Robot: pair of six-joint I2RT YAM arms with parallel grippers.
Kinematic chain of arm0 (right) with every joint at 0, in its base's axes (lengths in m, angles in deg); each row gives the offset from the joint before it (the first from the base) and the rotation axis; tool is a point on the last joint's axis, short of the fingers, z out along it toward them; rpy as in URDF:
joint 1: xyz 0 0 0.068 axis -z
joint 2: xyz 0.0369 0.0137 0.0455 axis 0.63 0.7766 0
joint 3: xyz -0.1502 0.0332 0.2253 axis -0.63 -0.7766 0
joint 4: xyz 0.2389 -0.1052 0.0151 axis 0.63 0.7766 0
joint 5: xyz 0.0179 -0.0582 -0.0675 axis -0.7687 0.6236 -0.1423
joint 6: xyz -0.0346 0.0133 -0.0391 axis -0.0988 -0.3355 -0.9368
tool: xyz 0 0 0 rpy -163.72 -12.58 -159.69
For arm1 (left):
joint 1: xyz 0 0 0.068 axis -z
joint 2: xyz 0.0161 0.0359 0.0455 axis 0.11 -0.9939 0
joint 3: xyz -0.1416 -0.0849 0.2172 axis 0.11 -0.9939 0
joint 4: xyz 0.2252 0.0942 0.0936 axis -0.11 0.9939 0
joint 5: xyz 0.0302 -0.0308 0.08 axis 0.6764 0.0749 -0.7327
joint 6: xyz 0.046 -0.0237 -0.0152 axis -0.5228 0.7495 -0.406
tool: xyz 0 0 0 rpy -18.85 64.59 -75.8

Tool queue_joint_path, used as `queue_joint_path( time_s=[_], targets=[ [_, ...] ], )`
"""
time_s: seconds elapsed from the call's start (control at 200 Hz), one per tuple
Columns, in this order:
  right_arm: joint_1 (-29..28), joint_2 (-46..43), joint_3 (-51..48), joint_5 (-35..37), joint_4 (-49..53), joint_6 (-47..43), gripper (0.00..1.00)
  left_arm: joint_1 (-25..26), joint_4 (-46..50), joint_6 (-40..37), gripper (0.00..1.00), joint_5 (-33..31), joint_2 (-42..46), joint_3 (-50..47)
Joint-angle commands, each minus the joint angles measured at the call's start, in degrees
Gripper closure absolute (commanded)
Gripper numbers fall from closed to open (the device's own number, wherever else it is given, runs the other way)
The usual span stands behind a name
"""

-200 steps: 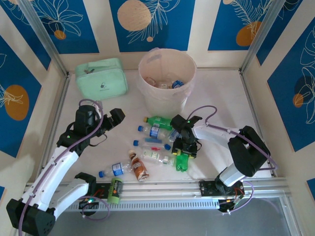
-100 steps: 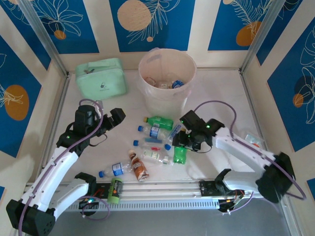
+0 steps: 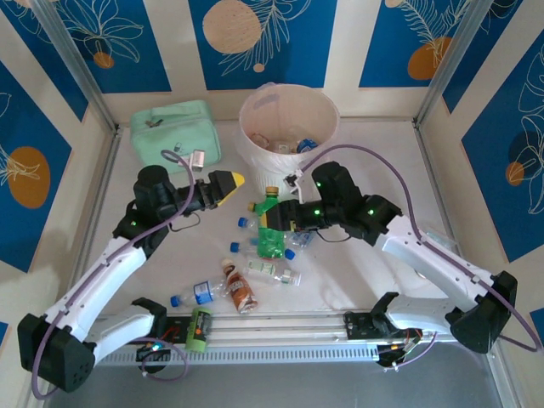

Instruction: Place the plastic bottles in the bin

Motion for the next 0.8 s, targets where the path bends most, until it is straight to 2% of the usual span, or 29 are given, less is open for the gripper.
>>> queue_joint_path(
  time_s=[0.0, 0.11, 0.315, 0.795],
  targets=[
    [-1.65, 0.72, 2.99, -6.33, -3.09, -3.01, 0.45, 2.23, -4.92, -0.96, 0.12, 4.74, -0.66, 1.89],
    [-2.5, 1.22, 3.75, -8.1, -3.69, -2.94, 0.45, 4.16, -8.14, -0.94, 0.13, 6.04, -1.05, 1.66],
    [-4.04, 2.56, 5.48, -9.23, -2.97, -3.36, 0.45, 5.13, -7.41, -2.21, 0.2, 6.42, -1.59, 2.28],
    [-4.0, 4.31, 7.36, -8.21, -3.68, -2.04, 0.45, 5.56, -9.6, -1.54, 0.54, 7.91, -2.12, 1.68]
  ],
)
